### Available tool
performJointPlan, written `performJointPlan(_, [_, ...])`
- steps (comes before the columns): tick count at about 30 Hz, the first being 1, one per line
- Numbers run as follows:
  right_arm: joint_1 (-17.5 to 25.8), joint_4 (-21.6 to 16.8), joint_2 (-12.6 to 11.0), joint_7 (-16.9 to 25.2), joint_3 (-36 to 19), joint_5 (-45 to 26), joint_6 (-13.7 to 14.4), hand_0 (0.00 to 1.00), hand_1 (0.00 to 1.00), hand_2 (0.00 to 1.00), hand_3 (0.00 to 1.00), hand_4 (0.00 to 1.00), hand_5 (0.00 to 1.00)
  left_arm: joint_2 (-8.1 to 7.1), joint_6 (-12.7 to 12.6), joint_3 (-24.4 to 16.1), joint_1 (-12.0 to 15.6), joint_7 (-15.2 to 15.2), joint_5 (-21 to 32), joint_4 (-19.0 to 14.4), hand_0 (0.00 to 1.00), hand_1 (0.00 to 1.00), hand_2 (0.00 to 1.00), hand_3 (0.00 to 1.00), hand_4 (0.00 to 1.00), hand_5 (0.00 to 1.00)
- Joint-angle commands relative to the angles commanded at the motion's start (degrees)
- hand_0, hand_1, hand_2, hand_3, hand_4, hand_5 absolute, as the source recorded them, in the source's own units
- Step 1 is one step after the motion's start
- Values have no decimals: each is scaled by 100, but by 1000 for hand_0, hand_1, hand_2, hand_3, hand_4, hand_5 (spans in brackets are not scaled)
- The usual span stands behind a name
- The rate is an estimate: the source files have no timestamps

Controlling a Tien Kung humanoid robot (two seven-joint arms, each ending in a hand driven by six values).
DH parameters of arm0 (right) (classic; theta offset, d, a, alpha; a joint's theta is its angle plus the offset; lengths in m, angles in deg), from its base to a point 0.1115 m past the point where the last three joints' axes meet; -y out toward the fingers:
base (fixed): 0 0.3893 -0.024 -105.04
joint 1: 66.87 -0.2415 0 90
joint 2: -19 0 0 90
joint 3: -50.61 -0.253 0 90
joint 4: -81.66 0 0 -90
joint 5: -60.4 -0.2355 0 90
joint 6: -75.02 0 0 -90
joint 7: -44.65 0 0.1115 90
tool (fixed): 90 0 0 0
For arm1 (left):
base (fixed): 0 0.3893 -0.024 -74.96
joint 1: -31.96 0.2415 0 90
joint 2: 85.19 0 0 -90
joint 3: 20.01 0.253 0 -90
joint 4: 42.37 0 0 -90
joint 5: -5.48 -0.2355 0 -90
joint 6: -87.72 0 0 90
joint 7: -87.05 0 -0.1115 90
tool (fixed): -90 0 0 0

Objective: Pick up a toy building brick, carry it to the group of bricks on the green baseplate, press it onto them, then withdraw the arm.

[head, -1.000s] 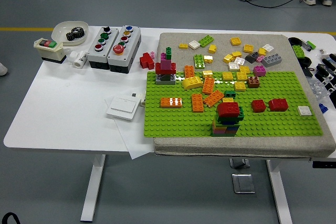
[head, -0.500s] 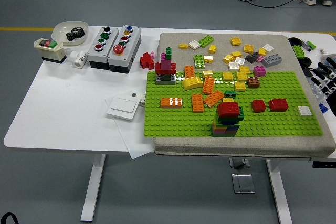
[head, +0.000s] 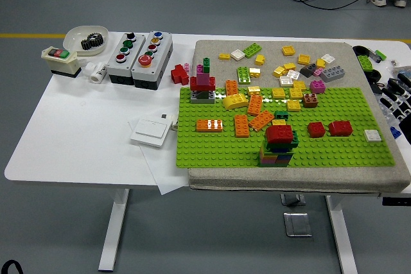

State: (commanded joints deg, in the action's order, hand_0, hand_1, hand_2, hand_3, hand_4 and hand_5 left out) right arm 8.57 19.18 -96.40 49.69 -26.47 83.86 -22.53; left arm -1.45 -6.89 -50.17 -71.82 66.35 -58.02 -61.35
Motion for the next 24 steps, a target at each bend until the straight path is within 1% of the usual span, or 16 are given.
performJointPlan(6, [-36,-26,-25,-10,19,-8,-4,960,830,833,849,998,998,4,-14,100,-68,31,113,-17,671,702,732,585,676,657])
performJointPlan(13, [-66,-46,-52,-32,52,-45,15,956,828,832,840,998,998,26,-85,219,-128,75,330,-8,671,702,733,584,677,657])
performJointPlan(24, [-83,-108,-72,-67,120,-13,31,951,826,826,827,998,998,59,-164,329,-83,126,550,17,671,703,733,583,677,658])
